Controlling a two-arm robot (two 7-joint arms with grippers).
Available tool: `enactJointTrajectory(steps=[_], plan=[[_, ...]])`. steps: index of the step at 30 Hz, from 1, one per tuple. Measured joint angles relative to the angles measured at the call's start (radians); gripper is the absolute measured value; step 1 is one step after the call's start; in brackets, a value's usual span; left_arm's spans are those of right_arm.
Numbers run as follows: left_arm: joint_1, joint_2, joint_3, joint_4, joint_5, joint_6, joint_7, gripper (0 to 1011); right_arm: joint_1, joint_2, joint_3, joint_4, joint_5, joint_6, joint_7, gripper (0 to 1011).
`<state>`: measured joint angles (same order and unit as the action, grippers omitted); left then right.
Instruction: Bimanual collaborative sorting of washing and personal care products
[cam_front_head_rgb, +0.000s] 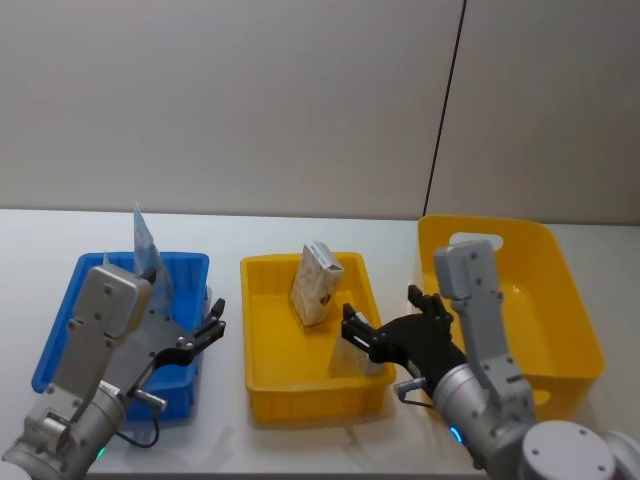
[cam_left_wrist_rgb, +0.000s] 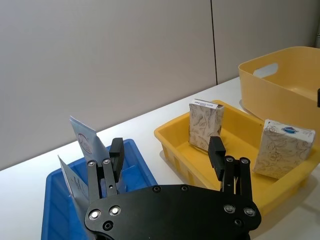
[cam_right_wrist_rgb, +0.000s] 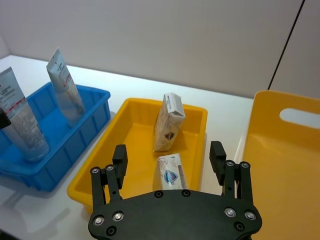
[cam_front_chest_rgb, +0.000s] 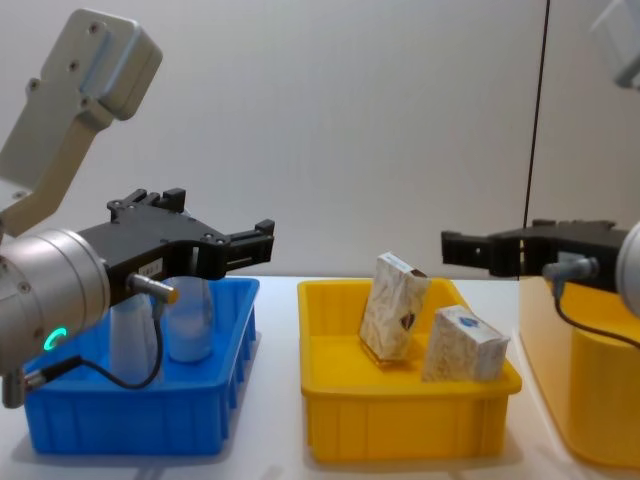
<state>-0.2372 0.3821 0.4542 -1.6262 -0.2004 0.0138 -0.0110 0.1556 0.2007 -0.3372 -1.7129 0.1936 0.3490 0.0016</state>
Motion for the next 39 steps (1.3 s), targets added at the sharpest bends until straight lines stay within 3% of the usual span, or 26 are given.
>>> enactJointTrajectory(steps=[15,39], plan=[[0.0,0.0,0.0,0.0,0.0,0.0,0.0,1001,0.063,-0.05,-0.024,0.074,-0.016,0.157,-0.017,1003],[0.0,0.0,0.0,0.0,0.0,0.0,0.0,1001,0.098,-0.09,-0.023,0.133,-0.058,0.28,-0.068,1004]])
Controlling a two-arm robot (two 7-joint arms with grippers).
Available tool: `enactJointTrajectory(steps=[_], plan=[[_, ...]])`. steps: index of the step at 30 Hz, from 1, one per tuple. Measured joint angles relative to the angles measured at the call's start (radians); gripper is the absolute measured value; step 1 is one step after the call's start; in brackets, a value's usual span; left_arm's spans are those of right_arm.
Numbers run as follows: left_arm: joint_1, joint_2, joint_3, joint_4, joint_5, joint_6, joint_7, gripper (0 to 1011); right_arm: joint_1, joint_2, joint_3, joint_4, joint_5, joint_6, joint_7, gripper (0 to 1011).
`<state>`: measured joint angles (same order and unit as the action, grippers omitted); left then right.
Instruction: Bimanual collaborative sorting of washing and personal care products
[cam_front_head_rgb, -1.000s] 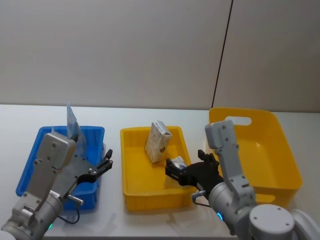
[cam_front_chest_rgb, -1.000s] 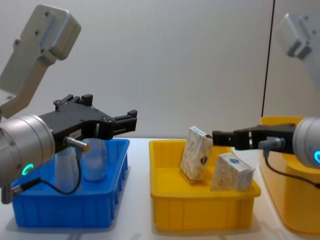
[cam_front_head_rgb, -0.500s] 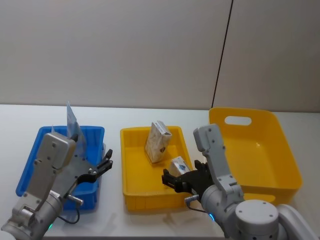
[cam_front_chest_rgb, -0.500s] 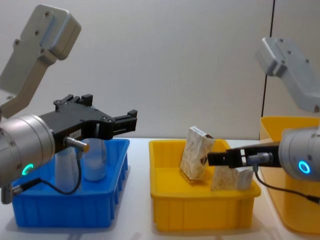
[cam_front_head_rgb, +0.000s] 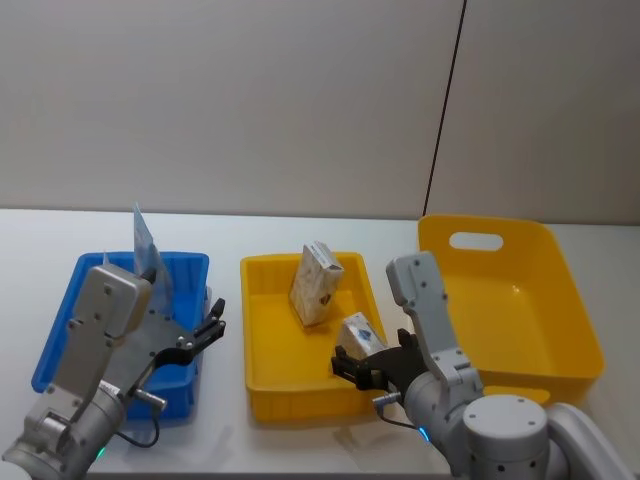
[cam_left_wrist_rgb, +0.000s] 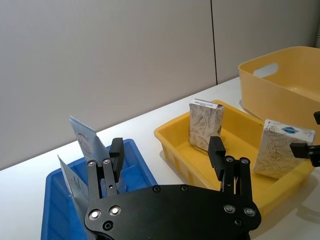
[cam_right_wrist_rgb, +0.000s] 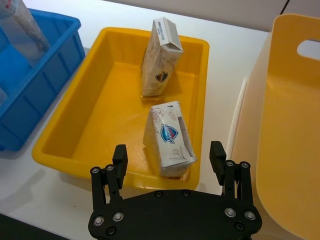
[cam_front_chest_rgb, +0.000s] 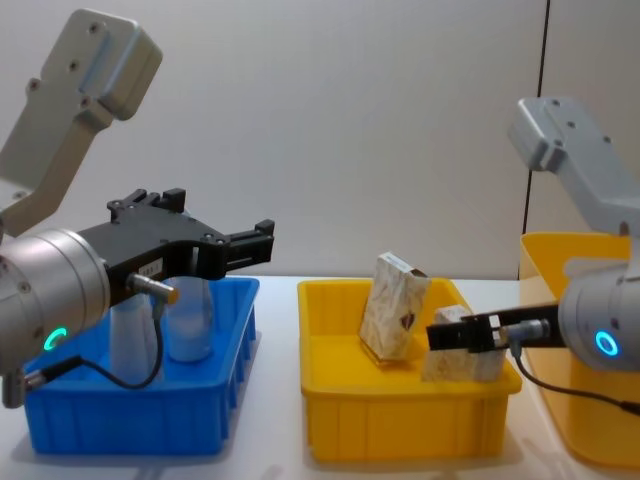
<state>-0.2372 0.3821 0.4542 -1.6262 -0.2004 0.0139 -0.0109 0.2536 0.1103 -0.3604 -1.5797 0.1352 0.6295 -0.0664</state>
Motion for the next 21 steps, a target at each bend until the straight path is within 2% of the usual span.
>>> enactJointTrajectory(steps=[21], plan=[[0.0,0.0,0.0,0.0,0.0,0.0,0.0,1001,0.043,-0.009,0.001,0.082,-0.014,-0.001,0.03,1004]])
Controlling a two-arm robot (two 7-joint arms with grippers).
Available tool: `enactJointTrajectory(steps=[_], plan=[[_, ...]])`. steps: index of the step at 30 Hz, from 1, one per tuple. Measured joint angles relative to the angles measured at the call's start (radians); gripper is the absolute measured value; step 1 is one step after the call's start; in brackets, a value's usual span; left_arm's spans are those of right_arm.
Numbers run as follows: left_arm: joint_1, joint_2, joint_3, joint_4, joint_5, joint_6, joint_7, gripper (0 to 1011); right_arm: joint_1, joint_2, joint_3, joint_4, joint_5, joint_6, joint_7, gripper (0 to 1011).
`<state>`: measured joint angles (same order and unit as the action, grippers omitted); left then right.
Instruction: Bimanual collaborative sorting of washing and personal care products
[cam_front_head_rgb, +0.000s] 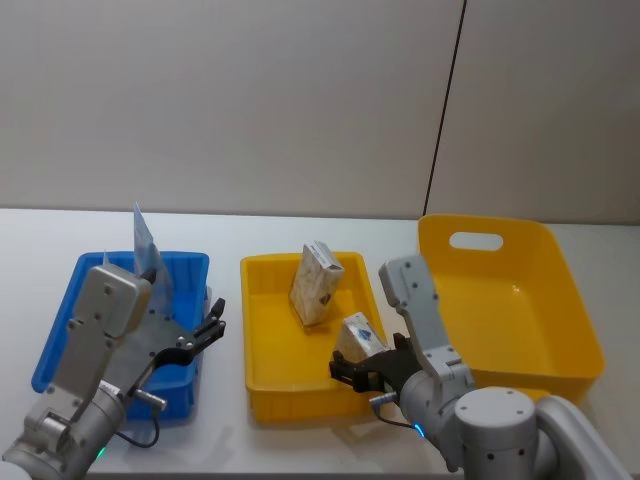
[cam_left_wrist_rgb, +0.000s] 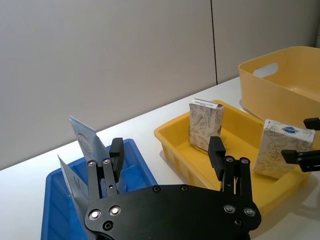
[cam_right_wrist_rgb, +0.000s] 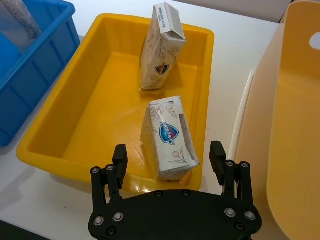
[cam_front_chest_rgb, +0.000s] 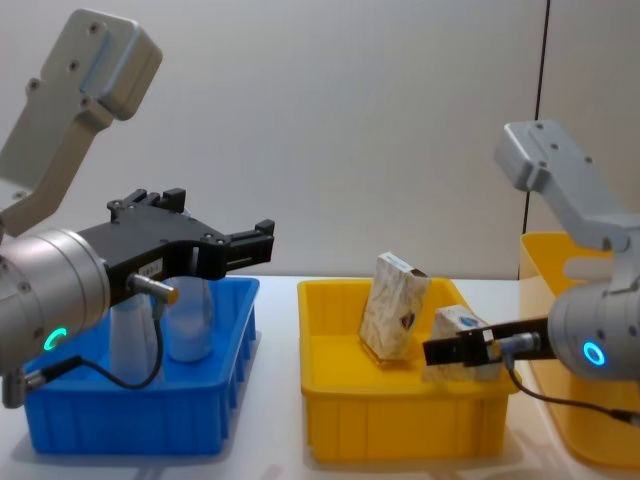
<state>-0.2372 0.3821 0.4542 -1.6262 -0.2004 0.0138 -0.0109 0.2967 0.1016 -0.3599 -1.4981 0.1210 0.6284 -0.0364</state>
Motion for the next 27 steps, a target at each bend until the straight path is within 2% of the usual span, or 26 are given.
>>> enactJointTrajectory(steps=[12,16,24,27], plan=[[0.0,0.0,0.0,0.0,0.0,0.0,0.0,1001,0.02,-0.004,-0.005,0.042,-0.008,-0.021,0.026,995],[0.0,0.0,0.0,0.0,0.0,0.0,0.0,1001,0.026,-0.004,-0.007,0.052,-0.011,-0.027,0.035,916],[0.0,0.0,0.0,0.0,0.0,0.0,0.0,1001,0.036,-0.008,-0.011,0.075,-0.015,-0.038,0.052,662],[0.0,0.0,0.0,0.0,0.0,0.0,0.0,1001,0.039,-0.01,-0.011,0.082,-0.016,-0.039,0.055,596]])
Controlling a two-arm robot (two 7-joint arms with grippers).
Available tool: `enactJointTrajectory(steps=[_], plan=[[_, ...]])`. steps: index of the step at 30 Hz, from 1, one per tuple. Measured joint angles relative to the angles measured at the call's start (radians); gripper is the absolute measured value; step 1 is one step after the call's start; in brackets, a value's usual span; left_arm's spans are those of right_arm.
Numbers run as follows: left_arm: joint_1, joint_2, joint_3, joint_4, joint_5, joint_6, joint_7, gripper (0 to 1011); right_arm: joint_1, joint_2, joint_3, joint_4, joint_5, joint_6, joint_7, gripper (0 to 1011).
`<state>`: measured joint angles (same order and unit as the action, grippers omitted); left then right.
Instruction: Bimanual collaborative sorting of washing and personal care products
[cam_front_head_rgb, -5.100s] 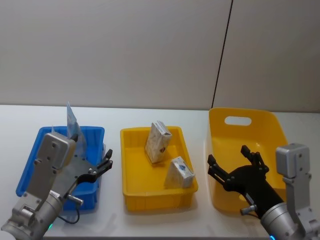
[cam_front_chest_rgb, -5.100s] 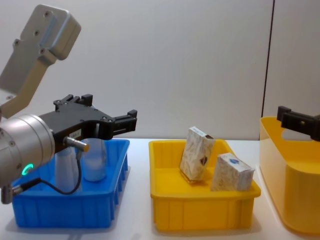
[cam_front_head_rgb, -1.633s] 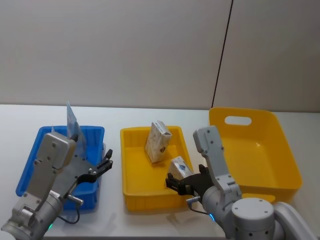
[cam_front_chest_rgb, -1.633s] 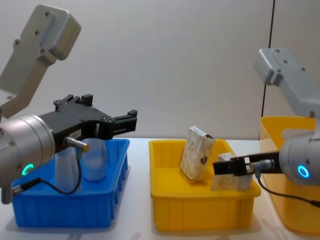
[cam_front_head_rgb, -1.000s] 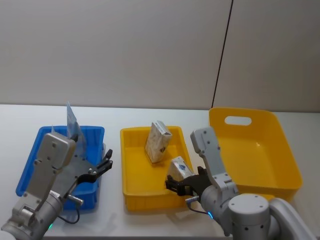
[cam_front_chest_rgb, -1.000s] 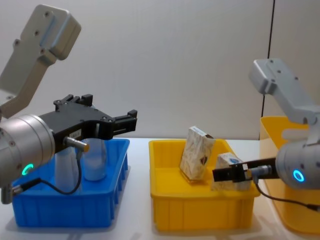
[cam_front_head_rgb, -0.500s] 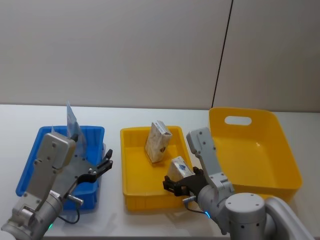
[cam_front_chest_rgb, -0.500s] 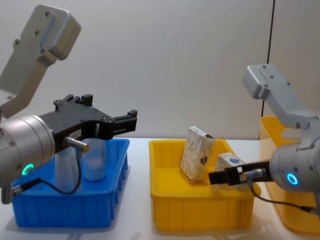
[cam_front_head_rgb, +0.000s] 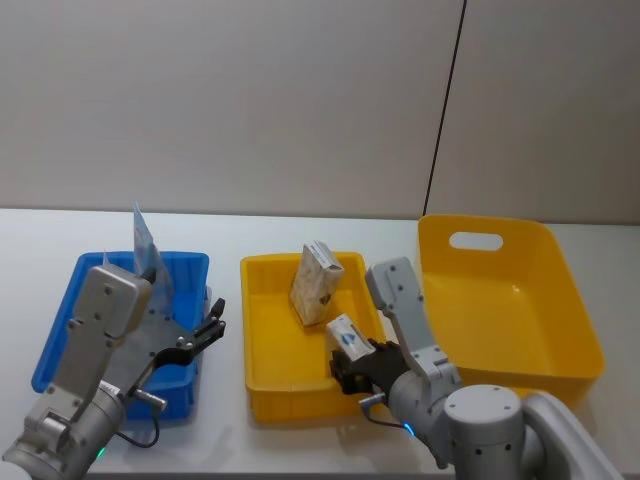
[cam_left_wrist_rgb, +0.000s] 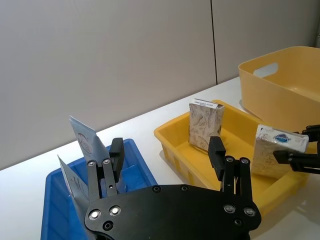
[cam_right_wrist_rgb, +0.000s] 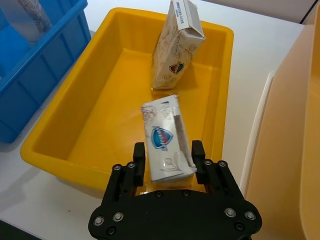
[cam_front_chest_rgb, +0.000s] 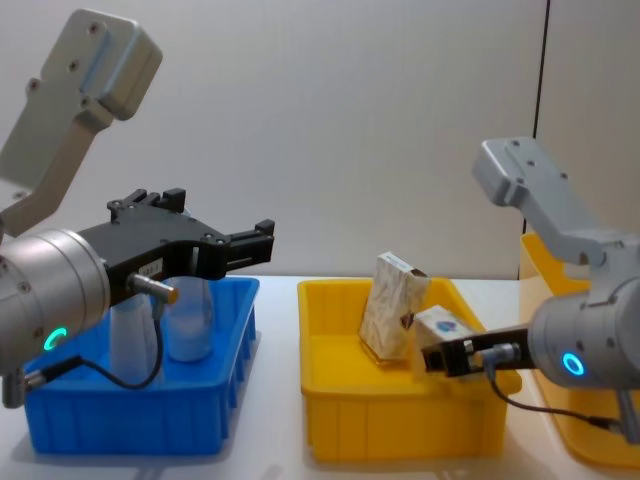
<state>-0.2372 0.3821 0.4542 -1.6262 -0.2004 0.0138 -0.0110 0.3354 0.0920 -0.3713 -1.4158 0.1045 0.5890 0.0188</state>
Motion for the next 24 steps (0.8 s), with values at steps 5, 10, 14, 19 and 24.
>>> enactJointTrajectory(steps=[5,10,14,19,24], plan=[[0.0,0.0,0.0,0.0,0.0,0.0,0.0,1001,0.005,-0.004,0.0,0.011,-0.005,-0.006,0.005,417],[0.0,0.0,0.0,0.0,0.0,0.0,0.0,1001,0.009,-0.006,0.001,0.02,-0.011,-0.014,0.006,349],[0.0,0.0,0.0,0.0,0.0,0.0,0.0,1001,0.011,-0.007,0.002,0.024,-0.016,-0.022,0.006,347],[0.0,0.0,0.0,0.0,0.0,0.0,0.0,1001,0.011,-0.007,0.003,0.026,-0.029,-0.05,0.002,338],[0.0,0.0,0.0,0.0,0.0,0.0,0.0,1001,0.009,-0.004,0.004,0.026,-0.042,-0.097,-0.006,338]])
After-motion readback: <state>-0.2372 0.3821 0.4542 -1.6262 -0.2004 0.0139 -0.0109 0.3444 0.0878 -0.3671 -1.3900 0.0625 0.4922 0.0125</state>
